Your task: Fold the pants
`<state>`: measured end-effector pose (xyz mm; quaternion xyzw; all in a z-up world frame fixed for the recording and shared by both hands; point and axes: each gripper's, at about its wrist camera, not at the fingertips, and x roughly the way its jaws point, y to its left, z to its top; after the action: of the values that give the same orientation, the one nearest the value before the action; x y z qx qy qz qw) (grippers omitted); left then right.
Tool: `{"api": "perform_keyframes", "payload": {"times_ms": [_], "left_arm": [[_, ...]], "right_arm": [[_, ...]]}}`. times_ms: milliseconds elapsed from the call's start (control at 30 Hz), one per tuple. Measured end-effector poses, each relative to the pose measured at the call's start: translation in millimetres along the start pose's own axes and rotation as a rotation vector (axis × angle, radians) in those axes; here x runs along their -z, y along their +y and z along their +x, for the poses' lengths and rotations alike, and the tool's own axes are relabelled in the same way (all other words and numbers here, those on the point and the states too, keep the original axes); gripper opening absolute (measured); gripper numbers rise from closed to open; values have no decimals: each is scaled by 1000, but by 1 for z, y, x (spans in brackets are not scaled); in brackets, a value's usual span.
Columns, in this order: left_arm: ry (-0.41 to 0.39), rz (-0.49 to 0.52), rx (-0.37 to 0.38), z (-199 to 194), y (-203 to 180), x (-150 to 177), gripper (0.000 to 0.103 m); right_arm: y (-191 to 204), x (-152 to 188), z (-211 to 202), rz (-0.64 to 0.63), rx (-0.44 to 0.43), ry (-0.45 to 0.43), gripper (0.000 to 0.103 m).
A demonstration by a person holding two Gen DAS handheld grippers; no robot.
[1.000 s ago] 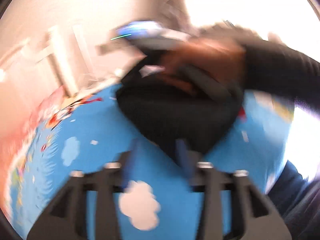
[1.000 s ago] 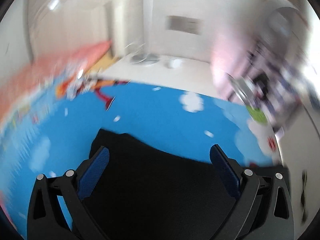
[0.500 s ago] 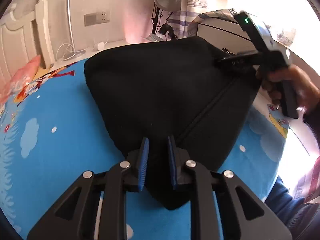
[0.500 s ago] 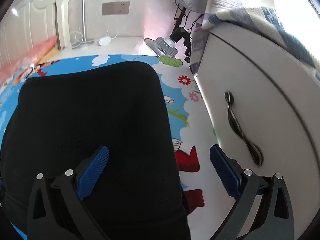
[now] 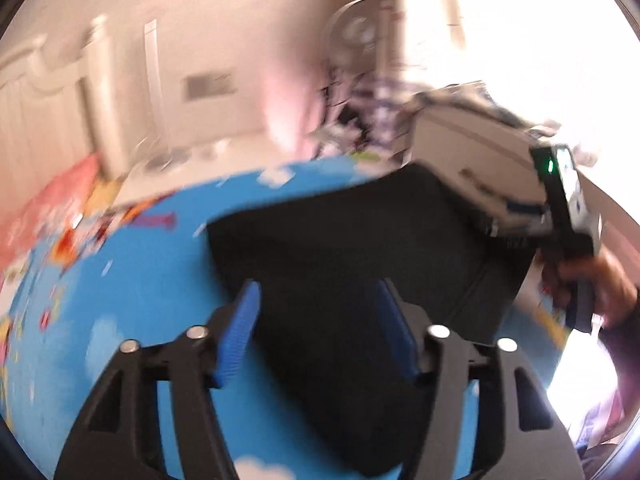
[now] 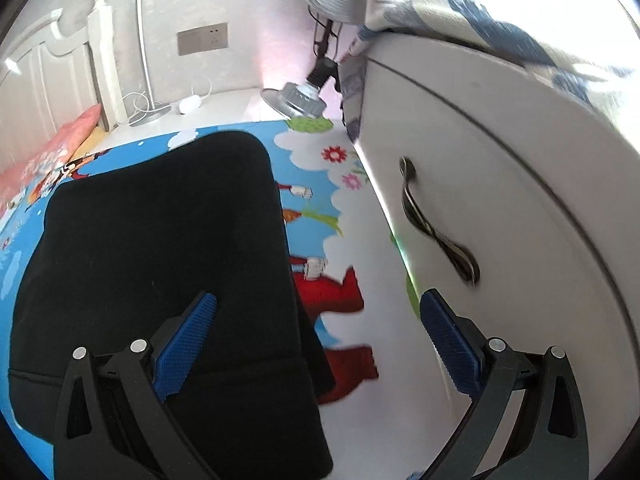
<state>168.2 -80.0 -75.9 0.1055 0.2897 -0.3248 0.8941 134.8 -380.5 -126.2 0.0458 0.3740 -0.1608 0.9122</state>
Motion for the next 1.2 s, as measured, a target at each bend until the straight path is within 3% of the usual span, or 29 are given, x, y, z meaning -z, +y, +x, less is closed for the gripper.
{"api": "perform_keyframes", "payload": {"times_ms": [67,133,167,233,333,433,467,567,667,733,833,967,1100,1200], "left_arm": [[17,37,69,29,-20,-35,61],[72,44,184,68,-41,-69,46],[95,34,219,87,-49,-82,30],[157,7,276,131,-65,-107,23],[246,30,293,200,-95,-126,17],[373,2,257,254,-101,-116,7],[372,6,266,261,-102,-113,6],[347,-6,262,254,-100,-112,6],[288,-102,291,226,-83,-109,7],[250,-174,264,202,-73,-102,22],[213,-235,234,152,-58,-75,26],[154,-159,94,87,-52,-37,26],[173,-169,-9,48,-36,9,26],[240,-246,19,47,-19,45,33]], "right_arm": [[1,1,-5,15,10,6,96],[2,3,-6,28,14,18,96],[2,5,-4,40,12,28,96],[-1,5,0,63,0,45,96],[0,7,1,59,5,47,96],[-2,6,6,70,28,47,96],[-4,7,7,80,14,48,96],[-4,8,7,78,4,43,96],[-3,8,7,78,6,40,96],[-4,10,6,91,3,38,96],[-4,10,6,88,7,33,96],[-1,9,6,72,24,29,96],[0,9,4,78,34,22,96],[5,6,-7,76,45,15,96]]}}
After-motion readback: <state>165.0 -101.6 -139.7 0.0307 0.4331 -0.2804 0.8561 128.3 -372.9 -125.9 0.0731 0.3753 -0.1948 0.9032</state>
